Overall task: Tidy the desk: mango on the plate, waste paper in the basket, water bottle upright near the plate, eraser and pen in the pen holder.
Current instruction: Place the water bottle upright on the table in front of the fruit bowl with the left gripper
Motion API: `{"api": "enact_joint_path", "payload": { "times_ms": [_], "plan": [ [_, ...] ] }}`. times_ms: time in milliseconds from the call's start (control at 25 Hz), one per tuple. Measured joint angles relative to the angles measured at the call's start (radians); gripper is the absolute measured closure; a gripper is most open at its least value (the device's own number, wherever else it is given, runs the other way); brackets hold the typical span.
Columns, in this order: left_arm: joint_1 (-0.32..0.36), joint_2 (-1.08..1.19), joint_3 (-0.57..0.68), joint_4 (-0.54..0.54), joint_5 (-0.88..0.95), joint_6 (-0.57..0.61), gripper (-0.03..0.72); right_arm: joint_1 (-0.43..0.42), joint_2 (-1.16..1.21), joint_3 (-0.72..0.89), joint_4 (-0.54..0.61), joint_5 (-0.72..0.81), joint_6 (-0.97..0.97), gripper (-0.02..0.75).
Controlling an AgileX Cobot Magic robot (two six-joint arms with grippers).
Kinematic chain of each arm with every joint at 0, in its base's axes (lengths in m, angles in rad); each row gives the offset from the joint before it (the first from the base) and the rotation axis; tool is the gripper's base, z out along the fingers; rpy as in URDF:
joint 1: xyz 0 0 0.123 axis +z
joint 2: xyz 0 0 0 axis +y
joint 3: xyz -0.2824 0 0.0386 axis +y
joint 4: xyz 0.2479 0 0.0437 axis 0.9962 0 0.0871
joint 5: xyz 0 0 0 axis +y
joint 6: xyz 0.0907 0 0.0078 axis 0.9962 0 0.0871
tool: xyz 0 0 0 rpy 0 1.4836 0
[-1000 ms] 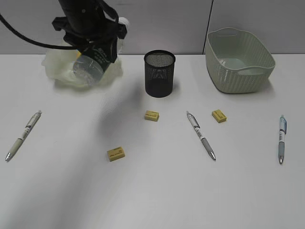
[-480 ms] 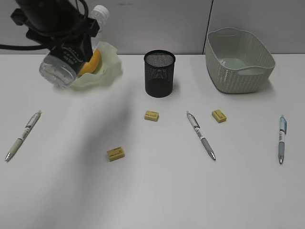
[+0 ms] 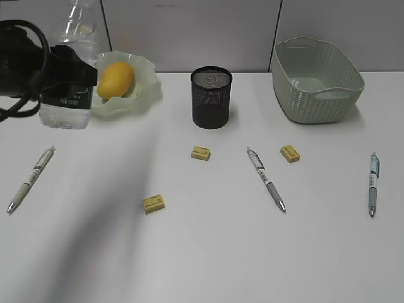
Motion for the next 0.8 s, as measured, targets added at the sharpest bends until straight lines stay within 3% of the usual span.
{"api": "enact_joint_path", "payload": {
  "times_ms": [320,560,800],
  "plan": [
    [0.04,-0.018,0.21,-0.022,-0.485,-0.001,0.206,0.0,0.0,0.0,0.0,0.0,0.0,0.199],
    [0.167,0.046,0.225,-0.039,-0.632,-0.001,0.207,0.0,0.0,0.0,0.0,0.0,0.0,0.199],
    [0.183,0.177,0.226,0.007,-0.755,0.001,0.207,0.0,0.0,0.0,0.0,0.0,0.0,0.2]
  ]
}}
